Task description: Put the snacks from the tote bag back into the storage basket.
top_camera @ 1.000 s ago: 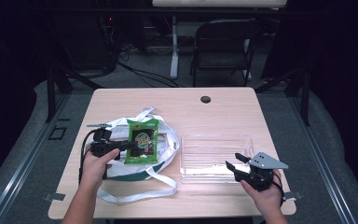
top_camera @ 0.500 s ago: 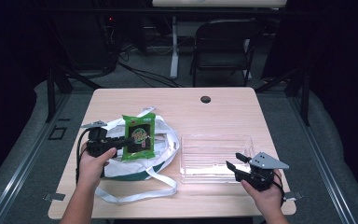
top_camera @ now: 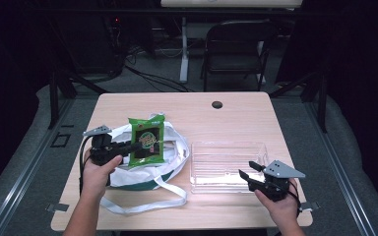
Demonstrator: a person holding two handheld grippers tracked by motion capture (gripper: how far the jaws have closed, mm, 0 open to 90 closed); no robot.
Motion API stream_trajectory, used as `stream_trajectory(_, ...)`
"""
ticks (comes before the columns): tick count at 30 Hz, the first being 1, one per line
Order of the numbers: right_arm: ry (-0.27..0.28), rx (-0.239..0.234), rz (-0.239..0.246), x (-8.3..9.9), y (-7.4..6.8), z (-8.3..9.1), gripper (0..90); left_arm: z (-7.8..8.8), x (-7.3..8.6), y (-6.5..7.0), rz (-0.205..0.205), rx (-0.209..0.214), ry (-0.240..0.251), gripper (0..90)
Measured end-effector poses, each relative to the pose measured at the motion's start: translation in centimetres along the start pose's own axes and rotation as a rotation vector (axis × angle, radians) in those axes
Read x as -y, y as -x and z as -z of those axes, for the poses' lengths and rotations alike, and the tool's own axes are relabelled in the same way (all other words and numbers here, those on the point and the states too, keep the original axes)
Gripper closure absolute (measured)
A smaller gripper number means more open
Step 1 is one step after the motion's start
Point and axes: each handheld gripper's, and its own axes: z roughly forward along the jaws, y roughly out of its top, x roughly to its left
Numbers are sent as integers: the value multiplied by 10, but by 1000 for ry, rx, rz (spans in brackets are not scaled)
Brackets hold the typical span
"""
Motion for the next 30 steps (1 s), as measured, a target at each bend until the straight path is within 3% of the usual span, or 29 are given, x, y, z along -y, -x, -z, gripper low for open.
stream_trajectory(14,-4,1,8,-1,1,1,483,-3,-4,18,-45,24,3,717)
stream_trajectory(30,-3,-2,17,-1,0,2,484,-14,-5,35,-91,53,-29,717)
